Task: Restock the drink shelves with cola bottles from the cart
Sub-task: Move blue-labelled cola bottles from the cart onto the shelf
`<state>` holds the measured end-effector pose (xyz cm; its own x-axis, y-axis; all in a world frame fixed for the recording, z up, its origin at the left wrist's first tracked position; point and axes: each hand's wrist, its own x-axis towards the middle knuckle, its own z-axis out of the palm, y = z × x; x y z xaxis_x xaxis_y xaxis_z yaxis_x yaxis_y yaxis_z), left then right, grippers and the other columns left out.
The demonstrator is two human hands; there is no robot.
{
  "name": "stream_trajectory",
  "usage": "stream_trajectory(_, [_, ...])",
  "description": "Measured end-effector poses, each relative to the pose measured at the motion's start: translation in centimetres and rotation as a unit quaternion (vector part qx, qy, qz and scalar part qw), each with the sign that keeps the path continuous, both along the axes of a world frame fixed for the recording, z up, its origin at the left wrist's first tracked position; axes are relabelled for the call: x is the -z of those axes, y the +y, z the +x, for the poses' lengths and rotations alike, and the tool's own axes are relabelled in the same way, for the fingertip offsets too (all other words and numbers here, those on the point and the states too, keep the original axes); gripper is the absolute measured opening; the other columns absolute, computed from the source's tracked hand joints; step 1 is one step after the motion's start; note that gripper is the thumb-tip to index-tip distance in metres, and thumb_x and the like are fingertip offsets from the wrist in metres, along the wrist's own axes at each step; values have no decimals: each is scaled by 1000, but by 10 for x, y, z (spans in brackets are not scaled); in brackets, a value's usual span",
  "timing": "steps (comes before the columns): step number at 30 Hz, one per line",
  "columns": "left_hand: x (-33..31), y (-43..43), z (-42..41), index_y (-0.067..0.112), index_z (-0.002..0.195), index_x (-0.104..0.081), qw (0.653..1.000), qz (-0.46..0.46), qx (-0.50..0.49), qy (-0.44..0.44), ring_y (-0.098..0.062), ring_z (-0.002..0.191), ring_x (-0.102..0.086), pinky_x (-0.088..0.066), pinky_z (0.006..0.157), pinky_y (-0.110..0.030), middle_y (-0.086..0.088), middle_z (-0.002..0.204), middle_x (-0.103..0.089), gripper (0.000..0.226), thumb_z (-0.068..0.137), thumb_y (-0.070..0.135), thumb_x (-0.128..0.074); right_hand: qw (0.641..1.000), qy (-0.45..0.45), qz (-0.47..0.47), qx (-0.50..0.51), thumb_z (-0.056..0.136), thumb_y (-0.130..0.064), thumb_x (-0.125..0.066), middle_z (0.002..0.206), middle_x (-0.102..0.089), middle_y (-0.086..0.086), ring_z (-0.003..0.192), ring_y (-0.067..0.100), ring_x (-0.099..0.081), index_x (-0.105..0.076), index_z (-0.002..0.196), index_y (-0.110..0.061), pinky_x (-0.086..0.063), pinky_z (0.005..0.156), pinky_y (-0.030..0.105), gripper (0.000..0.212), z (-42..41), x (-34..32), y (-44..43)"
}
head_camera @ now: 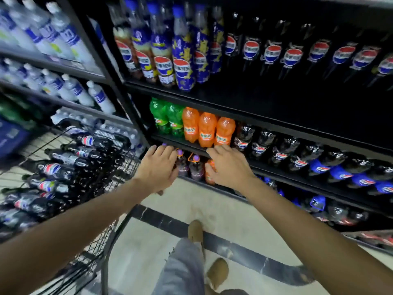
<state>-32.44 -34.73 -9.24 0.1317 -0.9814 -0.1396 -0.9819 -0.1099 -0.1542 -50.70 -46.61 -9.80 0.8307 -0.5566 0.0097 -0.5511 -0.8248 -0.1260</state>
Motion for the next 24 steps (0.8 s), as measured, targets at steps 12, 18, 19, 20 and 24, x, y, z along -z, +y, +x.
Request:
stream_trajectory(12, [-11,145,129,17,137,-42,970,-13,-243,15,-19,127,-44,-28,113,-39,-2,138,-47,52,98,49,-31,977,1,19,-212,96,-37,-43,117,-57,5,114,25,-48,-53,124,-14,-41,89,37,38,188,-39,78])
stream_trajectory(18, [8,196,207,14,131,-46,933,-14,-353,66,-24,121,-49,-37,108,-43,-6,131,-52,49,96,47,-36,954,54,26,-295,97,-35,-41,113,-58,6,111,26,-51,-52,123,-12,-48,84,37,36,295,-35,111])
stream_trajectory(19, [14,204,220,14,130,-46,924,-15,-374,79,-23,120,-49,-38,108,-44,-6,130,-52,48,96,47,-36,950,63,30,-305,97,-35,-41,113,-58,6,111,26,-51,-52,123,-12,-48,84,37,37,313,-33,118])
stream_trajectory(20, [21,211,232,15,130,-45,914,-14,-395,92,-23,120,-49,-38,108,-44,-5,130,-52,48,96,48,-36,945,76,33,-316,97,-35,-42,113,-58,7,111,26,-52,-52,124,-12,-47,83,37,37,332,-29,124])
stream_trajectory(24, [52,230,274,17,137,-41,882,-7,-453,130,-23,126,-46,-36,109,-45,-5,138,-48,52,97,50,-36,934,128,38,-332,96,-34,-42,114,-57,9,110,28,-53,-51,122,-10,-46,83,38,37,395,-11,146])
